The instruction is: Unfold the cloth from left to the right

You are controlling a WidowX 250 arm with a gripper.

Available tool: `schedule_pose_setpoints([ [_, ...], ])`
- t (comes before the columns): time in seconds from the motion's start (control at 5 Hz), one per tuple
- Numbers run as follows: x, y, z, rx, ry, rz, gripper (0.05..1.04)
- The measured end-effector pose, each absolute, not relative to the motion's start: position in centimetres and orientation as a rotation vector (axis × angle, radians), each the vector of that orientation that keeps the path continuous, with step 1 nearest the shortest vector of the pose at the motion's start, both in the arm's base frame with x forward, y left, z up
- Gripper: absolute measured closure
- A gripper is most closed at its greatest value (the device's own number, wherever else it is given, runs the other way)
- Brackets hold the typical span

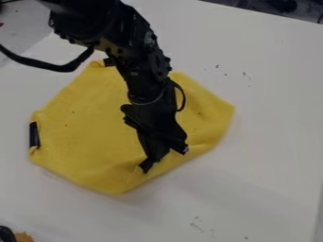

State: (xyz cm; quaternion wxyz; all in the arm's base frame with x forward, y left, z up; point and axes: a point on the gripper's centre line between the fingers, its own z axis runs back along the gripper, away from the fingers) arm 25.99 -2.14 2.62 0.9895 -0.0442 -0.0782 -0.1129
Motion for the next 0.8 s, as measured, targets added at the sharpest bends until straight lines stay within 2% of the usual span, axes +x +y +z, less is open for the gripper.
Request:
schedule_pose_setpoints([
  [0.2,25.4,-3.0,2.6,-0.089,-0.117,-0.243,0.858],
  [0.4,24.7,-4.7,2.6,-0.123,-0.083,-0.237,0.597],
  [0.6,23.5,-6.8,2.9,-0.148,-0.029,-0.199,0.286],
  [0.8,23.3,-8.2,3.9,-0.147,-0.057,-0.162,0.077],
])
